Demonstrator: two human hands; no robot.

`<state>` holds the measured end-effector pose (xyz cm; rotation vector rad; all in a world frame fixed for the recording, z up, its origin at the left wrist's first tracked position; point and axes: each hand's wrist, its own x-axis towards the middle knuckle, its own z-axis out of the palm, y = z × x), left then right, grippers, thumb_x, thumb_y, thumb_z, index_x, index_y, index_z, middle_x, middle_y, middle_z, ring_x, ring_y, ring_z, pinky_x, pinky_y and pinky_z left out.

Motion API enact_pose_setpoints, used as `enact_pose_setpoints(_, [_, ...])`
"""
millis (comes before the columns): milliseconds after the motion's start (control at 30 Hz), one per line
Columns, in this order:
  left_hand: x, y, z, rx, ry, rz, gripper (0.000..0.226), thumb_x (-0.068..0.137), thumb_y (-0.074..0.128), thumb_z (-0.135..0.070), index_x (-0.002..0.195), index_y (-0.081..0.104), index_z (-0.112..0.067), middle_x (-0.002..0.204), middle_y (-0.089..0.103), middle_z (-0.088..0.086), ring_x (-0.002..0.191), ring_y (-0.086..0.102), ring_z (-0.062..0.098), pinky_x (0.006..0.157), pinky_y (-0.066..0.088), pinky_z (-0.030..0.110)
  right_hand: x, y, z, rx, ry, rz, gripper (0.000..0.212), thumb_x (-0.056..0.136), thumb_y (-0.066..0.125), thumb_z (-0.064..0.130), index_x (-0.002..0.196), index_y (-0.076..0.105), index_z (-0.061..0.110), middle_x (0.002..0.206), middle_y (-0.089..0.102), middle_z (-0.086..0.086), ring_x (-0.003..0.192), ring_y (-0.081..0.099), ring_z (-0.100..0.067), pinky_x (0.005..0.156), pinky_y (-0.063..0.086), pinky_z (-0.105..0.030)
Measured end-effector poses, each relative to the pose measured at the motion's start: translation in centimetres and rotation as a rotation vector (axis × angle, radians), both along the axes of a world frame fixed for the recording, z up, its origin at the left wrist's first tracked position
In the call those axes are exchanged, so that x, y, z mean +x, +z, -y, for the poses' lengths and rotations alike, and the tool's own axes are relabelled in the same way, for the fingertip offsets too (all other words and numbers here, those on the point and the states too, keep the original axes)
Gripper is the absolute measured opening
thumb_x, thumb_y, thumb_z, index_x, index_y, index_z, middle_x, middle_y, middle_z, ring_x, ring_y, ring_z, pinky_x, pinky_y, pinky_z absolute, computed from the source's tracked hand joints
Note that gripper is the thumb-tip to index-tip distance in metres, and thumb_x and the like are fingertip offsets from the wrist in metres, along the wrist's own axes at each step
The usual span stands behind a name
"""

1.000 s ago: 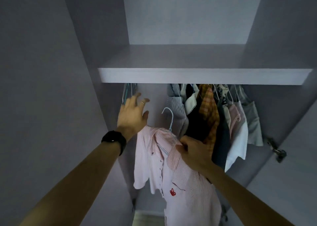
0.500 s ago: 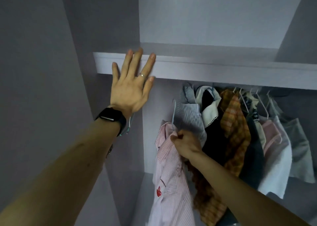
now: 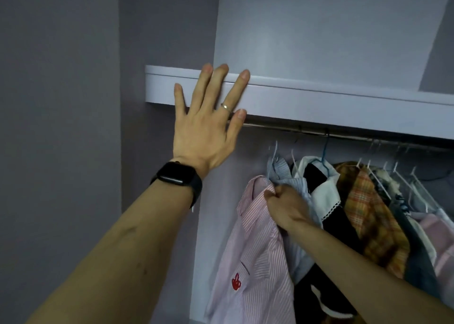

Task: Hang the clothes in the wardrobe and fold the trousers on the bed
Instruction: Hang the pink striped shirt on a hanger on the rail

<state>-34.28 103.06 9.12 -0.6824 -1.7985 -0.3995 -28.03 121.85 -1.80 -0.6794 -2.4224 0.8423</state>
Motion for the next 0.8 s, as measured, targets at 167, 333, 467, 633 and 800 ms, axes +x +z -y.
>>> enact_pose_setpoints(167, [-0.5, 0.0, -0.4, 0.047, 0.007, -0.04, 0.057, 0.107, 0.025, -0.048, 0.16, 0.011, -0.036, 0.167, 0.016, 0.001, 0.155, 0.006, 0.023, 0.118, 0.01, 0.068, -2.8, 4.6, -1.0, 0.121, -0.066, -0.135, 0.026, 0.1, 0.051, 0.028, 0.109, 0.06, 0.006, 0.116, 0.067, -0.017, 0.109, 0.062, -0.037, 0.084, 0.044, -0.033])
enact_pose_setpoints(333, [-0.5, 0.1, -0.4, 0.065, -0.008, -0.043, 0.056, 0.106, 0.026, -0.048, 0.16, 0.013, -0.037, 0.166, 0.019, 0.001, 0.155, 0.008, 0.023, 0.117, 0.013, 0.067, -6.4, 7.8, -0.9, 0.168, -0.151, -0.117, 0.033, 0.098, 0.055, 0.027, 0.117, 0.062, 0.001, 0.127, 0.062, -0.024, 0.117, 0.059, -0.041, 0.09, 0.047, -0.035])
enact_pose_setpoints(467, [-0.3, 0.1, -0.1, 0.074, -0.016, -0.026, 0.057, 0.105, 0.028, -0.047, 0.16, 0.013, -0.037, 0.166, 0.02, 0.002, 0.155, 0.009, 0.023, 0.118, 0.012, 0.068, -7.4, 5.5, -1.0, 0.194, -0.17, -0.076, 0.037, 0.101, 0.048, 0.029, 0.124, 0.06, 0.002, 0.128, 0.062, -0.025, 0.118, 0.06, -0.041, 0.093, 0.048, -0.038])
enact_pose_setpoints(633, [-0.2, 0.4, 0.2, 0.059, -0.011, -0.02, 0.057, 0.106, 0.029, -0.047, 0.16, 0.011, -0.038, 0.165, 0.02, 0.001, 0.155, 0.009, 0.023, 0.118, 0.014, 0.068, -7.8, 2.3, -2.0, 0.147, -0.123, -0.037, 0.043, 0.104, 0.039, 0.039, 0.126, 0.054, 0.005, 0.128, 0.061, -0.022, 0.118, 0.058, -0.039, 0.095, 0.047, -0.041])
enact_pose_setpoints(800, [-0.3, 0.5, 0.8, 0.064, 0.0, -0.015, 0.057, 0.106, 0.027, -0.045, 0.16, 0.012, -0.037, 0.166, 0.02, 0.002, 0.155, 0.009, 0.024, 0.117, 0.013, 0.068, -6.6, 2.2, -4.5, 0.135, -0.124, 0.065, 0.062, 0.109, 0.019, 0.04, 0.12, 0.062, -0.003, 0.128, 0.062, -0.025, 0.12, 0.058, -0.037, 0.103, 0.044, -0.038])
